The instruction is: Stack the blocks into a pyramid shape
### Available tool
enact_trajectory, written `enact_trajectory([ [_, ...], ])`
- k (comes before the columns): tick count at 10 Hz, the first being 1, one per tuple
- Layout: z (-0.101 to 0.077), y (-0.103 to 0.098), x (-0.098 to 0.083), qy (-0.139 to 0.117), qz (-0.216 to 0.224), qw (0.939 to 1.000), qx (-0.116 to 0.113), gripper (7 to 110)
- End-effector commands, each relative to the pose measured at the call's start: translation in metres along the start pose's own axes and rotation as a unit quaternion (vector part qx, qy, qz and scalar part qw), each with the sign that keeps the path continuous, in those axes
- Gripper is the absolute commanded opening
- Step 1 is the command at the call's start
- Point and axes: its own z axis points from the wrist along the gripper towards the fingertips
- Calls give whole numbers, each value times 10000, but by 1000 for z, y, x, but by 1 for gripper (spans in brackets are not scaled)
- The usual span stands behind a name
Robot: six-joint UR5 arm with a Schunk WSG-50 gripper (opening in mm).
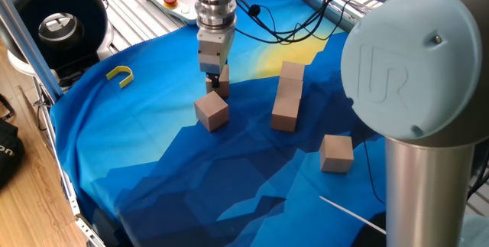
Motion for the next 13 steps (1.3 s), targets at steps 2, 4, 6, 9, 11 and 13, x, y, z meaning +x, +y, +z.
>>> enact_trajectory([
  [2,5,6,-4,-65,3,10000,-56,88],
  [4,6,5,-10,-169,-9,9998,-53,88],
  [6,6,8,-16,-295,-39,9995,-91,88],
  [9,7,8,-18,-363,-47,9993,-67,88],
  [11,8,15,-14,-346,-302,9987,-209,88],
  [13,10,18,-7,-371,-451,9980,-244,88],
])
